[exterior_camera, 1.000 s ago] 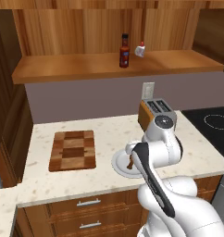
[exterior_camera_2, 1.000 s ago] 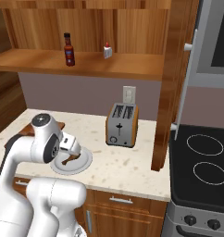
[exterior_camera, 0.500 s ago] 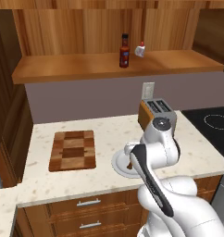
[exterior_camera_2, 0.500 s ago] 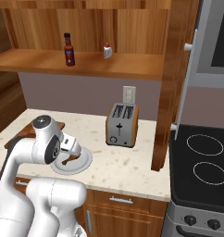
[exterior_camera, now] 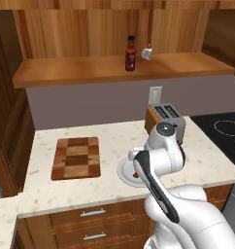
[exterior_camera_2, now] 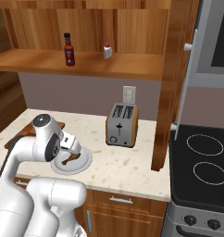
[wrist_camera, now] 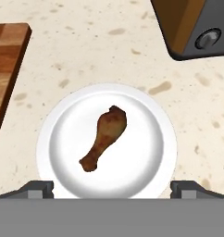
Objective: Pick the chicken drumstick from the plate and place it on the cutting board. Then pick the condiment bottle from the cabinet and place it next to the cutting board.
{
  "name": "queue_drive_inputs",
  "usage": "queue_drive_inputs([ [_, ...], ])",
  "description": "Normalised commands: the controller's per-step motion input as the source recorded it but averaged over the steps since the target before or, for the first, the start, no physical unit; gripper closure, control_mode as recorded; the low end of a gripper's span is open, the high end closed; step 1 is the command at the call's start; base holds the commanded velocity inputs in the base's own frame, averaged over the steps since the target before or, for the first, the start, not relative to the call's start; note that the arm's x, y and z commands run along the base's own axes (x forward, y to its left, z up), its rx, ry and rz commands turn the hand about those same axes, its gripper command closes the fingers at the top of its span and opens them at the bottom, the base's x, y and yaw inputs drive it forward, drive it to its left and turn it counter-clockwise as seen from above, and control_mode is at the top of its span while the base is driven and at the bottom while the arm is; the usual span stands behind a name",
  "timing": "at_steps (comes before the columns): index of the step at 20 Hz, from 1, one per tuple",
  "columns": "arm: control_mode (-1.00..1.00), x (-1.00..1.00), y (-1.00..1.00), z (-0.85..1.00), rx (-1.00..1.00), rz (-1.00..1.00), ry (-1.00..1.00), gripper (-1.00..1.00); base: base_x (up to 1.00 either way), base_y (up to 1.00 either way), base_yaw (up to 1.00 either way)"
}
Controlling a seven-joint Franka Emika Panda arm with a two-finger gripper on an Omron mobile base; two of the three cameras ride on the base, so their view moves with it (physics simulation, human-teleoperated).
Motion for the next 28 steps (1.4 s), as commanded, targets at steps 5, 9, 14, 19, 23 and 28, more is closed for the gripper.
queue_drive_inputs([
  [5, -1.0, 0.0, 0.0, -0.17, 0.0, -0.01, -0.02, -1.0, 0.0, 0.0, 0.0],
  [9, -1.0, 0.0, 0.0, -0.23, 0.0, -0.01, -0.02, -1.0, 0.0, 0.0, 0.0],
  [14, -1.0, 0.0, 0.0, -0.25, 0.0, -0.01, -0.03, -1.0, 0.0, 0.0, 0.0],
  [19, -1.0, 0.02, 0.0, -0.3, 0.0, 0.0, -0.05, -1.0, 0.0, 0.0, 0.0],
  [23, -1.0, 0.01, 0.0, -0.38, 0.0, 0.0, -0.06, -1.0, 0.0, 0.0, 0.0],
  [28, -1.0, 0.0, 0.0, -0.39, 0.0, 0.0, -0.05, -1.0, 0.0, 0.0, 0.0],
])
